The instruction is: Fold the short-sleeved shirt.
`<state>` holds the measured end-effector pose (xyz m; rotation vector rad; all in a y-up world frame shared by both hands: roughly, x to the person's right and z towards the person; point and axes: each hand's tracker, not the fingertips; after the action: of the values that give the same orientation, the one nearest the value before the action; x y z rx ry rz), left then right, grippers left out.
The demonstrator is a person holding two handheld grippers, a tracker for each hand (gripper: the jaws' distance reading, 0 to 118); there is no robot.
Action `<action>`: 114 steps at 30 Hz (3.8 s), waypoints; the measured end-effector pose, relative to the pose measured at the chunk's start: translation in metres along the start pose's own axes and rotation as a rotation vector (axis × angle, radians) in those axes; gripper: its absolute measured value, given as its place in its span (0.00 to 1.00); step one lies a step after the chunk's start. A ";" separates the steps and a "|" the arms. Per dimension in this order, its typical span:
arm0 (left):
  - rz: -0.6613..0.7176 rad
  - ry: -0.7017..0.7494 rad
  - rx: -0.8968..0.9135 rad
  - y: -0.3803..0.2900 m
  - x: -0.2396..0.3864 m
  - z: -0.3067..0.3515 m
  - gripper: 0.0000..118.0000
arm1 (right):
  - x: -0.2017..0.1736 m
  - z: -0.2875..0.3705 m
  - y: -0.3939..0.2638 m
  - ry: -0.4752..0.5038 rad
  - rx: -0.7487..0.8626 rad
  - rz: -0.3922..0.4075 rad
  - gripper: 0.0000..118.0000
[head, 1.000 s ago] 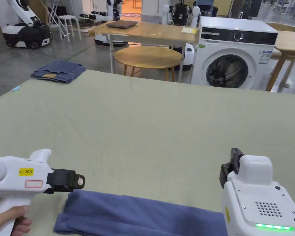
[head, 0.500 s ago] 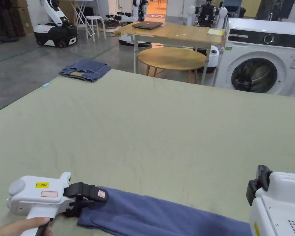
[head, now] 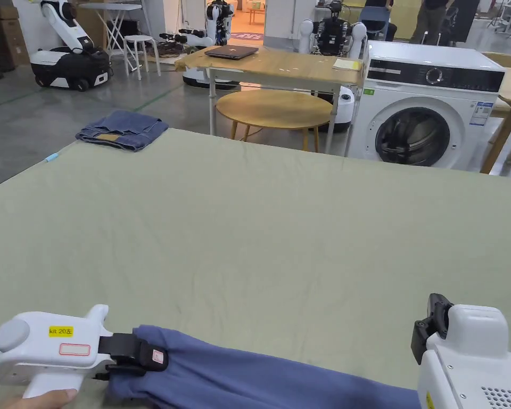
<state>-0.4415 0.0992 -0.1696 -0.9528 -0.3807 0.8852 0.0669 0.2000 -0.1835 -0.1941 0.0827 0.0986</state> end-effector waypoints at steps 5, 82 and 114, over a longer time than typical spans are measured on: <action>-0.057 0.083 0.044 0.008 0.026 0.035 0.05 | 0.005 0.000 0.002 -0.005 0.001 0.000 0.00; -0.158 0.036 -0.286 -0.082 0.154 -0.209 0.00 | 0.026 0.011 -0.013 -0.022 -0.055 -0.022 0.00; 0.053 -0.164 -0.161 -0.037 0.008 -0.106 0.05 | 0.014 0.009 -0.014 0.014 -0.064 -0.012 0.00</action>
<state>-0.3512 0.0379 -0.1981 -1.0447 -0.5762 0.9957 0.0834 0.1889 -0.1736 -0.2594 0.0920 0.0880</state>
